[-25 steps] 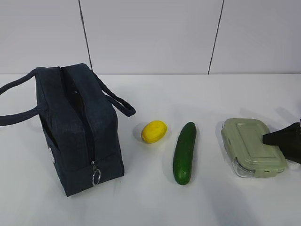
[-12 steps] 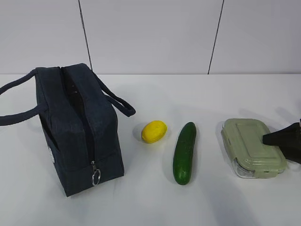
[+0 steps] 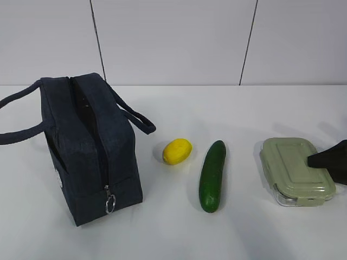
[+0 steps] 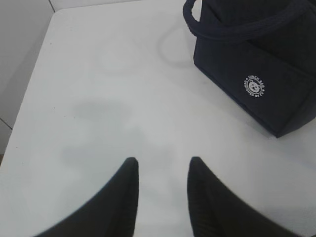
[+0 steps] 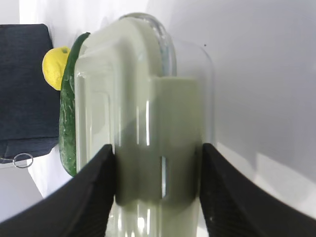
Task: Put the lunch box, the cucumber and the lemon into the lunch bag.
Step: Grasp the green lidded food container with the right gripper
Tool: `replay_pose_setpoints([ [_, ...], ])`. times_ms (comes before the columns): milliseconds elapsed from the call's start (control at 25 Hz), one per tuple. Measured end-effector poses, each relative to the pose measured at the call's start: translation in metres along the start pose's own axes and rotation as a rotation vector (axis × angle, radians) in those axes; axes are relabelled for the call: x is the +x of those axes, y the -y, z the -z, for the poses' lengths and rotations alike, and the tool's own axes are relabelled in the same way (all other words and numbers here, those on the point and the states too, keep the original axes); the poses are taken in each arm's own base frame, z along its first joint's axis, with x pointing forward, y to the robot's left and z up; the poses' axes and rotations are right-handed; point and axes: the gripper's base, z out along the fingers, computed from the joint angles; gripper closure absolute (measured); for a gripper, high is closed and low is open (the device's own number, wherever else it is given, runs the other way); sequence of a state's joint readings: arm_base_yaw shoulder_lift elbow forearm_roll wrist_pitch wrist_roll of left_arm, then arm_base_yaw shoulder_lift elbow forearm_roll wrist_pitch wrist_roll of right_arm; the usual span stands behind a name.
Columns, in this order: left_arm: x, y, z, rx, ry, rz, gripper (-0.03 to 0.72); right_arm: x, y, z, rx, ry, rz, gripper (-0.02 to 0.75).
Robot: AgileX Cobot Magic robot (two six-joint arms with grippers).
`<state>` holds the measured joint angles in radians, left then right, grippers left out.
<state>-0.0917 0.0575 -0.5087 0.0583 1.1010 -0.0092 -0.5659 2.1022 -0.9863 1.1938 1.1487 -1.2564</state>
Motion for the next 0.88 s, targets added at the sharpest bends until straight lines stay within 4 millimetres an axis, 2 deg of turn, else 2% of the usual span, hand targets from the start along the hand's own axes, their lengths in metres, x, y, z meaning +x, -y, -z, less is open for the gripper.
replay_pose_setpoints([
  [400, 0.0000, 0.0000, 0.0000, 0.000, 0.000, 0.000, 0.445, 0.0003, 0.0001, 0.0000, 0.001, -0.004, -0.070, 0.364],
  [880, 0.0000, 0.0000, 0.0000, 0.000, 0.000, 0.000, 0.445, 0.0003, 0.0003, 0.0000, 0.003, -0.003, -0.070, 0.365],
])
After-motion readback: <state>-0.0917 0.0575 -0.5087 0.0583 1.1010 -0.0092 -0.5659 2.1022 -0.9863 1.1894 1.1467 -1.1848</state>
